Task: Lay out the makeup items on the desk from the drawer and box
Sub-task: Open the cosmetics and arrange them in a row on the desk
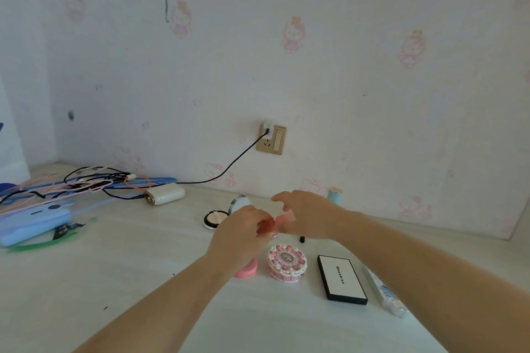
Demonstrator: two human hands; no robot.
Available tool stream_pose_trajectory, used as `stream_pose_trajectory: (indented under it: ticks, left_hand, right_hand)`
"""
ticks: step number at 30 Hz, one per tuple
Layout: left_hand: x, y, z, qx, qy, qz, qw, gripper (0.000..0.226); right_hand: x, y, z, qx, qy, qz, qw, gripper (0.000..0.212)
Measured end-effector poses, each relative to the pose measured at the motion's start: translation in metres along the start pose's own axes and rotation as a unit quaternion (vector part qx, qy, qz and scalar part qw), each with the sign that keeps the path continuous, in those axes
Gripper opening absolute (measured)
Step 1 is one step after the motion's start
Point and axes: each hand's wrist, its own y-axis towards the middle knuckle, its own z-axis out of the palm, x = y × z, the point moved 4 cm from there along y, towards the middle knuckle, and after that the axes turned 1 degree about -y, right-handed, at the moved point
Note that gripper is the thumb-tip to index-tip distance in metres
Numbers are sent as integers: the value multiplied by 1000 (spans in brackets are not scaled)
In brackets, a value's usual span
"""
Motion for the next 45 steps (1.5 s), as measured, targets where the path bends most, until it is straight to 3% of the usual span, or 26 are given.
stream_pose_trajectory:
  ticks: [3,11,17,22,28,31,34,38,45]
  left_hand:
    - [0,1,0,0,14,5,1000,14]
    - [4,1,2,12,3,-4,1000,14]
    - [8,5,4,54,-39,-16,998,16]
    - [15,5,9,48,-45,-32,997,15]
    - [38,7,17,64,-91,-113,987,11]
    - [49,9,20,59,-142,-150,977,7]
    - [59,16,26,44,-180,-163,969,11]
    - [70,22,43,36,-236,-197,951,12]
    - [89,43,74,48,-227,-227,946,11]
  right_hand:
    - [-6,0,-1,12,-22,48,999,51]
    - [-2,-2,-3,0,-106,-14,994,28]
    - [-9,-4,-7,-71,-160,-64,983,32]
    - [-20,0,2,-87,-159,-57,982,28]
    - [-39,6,13,-85,-181,-27,979,27]
    - [-50,13,21,-97,-109,8,989,27]
    - [-64,26,35,-108,39,65,991,20]
    - [-74,44,59,-127,261,124,949,19]
    - [-90,86,101,-117,388,175,897,20]
